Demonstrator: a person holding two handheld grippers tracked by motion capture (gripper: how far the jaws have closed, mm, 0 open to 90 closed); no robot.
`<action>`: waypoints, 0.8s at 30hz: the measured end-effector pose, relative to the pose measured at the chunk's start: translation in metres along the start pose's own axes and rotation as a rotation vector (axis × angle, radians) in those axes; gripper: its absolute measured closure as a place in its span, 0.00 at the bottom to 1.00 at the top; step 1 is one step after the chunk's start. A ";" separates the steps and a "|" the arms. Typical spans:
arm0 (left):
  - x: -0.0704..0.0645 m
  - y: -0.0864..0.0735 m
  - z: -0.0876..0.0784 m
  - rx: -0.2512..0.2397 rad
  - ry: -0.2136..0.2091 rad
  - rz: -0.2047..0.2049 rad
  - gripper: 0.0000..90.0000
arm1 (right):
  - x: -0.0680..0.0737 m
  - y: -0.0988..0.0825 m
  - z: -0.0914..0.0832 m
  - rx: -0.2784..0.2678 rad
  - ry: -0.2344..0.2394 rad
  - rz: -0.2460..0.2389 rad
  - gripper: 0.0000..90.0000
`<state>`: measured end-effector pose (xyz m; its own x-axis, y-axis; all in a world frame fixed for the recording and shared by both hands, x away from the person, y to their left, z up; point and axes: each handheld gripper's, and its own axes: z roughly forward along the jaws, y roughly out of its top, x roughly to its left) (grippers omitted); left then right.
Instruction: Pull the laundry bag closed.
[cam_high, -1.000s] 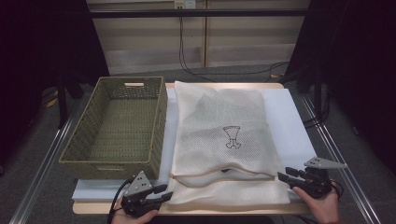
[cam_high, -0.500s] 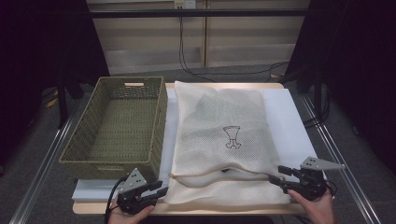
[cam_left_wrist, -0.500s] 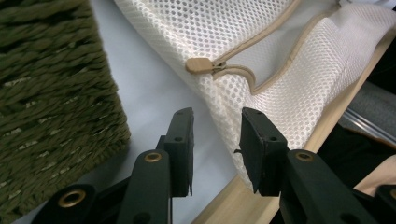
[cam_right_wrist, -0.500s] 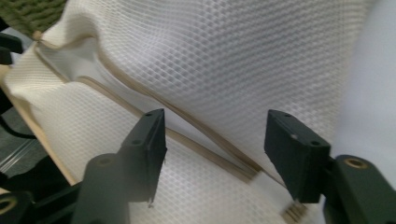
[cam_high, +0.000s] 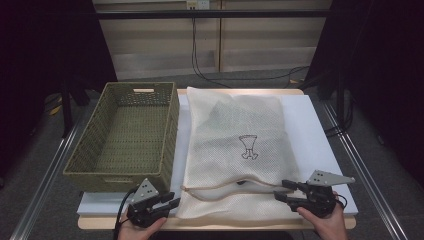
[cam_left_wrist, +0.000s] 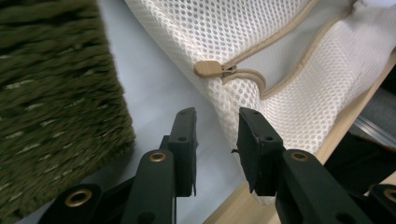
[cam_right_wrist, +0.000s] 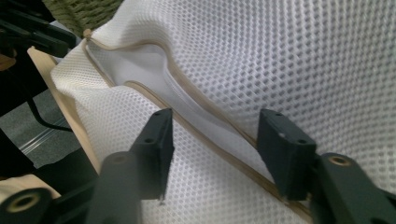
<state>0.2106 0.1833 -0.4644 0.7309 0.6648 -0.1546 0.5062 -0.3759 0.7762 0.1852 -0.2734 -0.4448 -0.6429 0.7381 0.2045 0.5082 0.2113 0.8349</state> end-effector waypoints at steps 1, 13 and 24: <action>0.000 0.000 0.002 0.006 -0.009 -0.010 0.73 | 0.001 0.001 0.000 -0.009 0.002 -0.009 0.53; -0.009 0.010 0.023 0.019 -0.084 0.006 0.67 | 0.014 0.010 0.016 -0.003 0.036 -0.061 0.50; -0.013 0.030 0.036 -0.002 -0.117 0.011 0.87 | 0.027 0.011 0.028 0.023 0.061 -0.082 0.48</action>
<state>0.2326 0.1405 -0.4613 0.7850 0.5807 -0.2160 0.4968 -0.3816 0.7795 0.1897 -0.2330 -0.4446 -0.7164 0.6774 0.1669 0.4647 0.2849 0.8384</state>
